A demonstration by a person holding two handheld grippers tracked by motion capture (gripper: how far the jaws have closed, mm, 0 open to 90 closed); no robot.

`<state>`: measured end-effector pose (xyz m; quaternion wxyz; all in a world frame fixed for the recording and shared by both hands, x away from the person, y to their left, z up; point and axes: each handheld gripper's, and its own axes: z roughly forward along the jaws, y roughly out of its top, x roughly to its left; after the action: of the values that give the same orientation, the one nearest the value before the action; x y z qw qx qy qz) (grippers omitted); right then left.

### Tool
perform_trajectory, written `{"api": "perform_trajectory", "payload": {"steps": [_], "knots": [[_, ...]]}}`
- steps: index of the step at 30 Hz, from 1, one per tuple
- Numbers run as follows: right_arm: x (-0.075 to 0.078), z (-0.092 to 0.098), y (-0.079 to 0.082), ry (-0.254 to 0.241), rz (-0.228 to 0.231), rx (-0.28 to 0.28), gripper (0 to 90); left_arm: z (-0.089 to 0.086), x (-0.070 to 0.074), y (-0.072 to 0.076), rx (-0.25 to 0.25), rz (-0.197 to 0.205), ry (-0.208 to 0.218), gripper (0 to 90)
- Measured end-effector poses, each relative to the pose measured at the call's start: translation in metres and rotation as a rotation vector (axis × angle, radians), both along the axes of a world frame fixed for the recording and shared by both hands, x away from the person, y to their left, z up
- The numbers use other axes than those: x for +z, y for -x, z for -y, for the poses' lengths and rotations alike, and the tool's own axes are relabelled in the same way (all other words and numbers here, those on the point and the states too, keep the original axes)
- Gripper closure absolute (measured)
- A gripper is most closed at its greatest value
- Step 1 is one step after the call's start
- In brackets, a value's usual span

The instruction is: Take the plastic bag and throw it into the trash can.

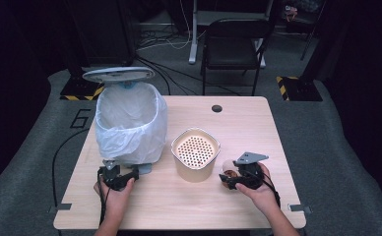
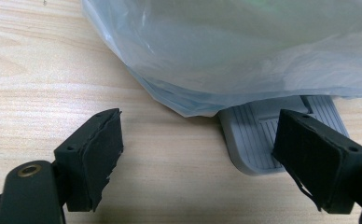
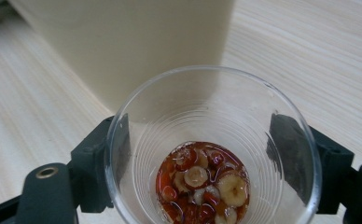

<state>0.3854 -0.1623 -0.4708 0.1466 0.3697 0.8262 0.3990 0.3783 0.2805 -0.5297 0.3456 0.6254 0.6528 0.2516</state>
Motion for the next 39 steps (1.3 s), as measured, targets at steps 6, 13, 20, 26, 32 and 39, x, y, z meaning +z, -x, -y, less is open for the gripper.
{"api": "perform_trajectory", "payload": {"steps": [6, 13, 20, 26, 32, 39], "knots": [[-0.004, 0.009, -0.005, 0.003, 0.0, -0.024, 20.2, 0.0, 0.0, 0.0, -0.002, 0.0, -0.002, 15.4], [-0.004, 0.013, -0.007, -0.013, 0.013, -0.045, 13.2, 0.0, 0.0, 0.0, -0.001, 0.0, -0.001, 15.4], [0.0, 0.015, -0.007, -0.021, 0.011, -0.047, 6.1, 0.0, 0.0, 0.0, 0.001, 0.0, 0.001, 15.4], [0.01, 0.015, -0.006, -0.025, 0.028, -0.041, 6.5, 0.0, 0.0, 0.0, 0.0, 0.0, 0.001, 15.4], [0.028, 0.008, -0.006, -0.046, 0.052, -0.022, 14.6, 0.0, 0.0, 0.0, -0.001, 0.0, 0.001, 15.5], [0.05, -0.003, -0.018, -0.083, 0.055, -0.002, 30.4, 0.0, 0.0, 0.0, -0.002, 0.0, 0.001, 15.6]]}}
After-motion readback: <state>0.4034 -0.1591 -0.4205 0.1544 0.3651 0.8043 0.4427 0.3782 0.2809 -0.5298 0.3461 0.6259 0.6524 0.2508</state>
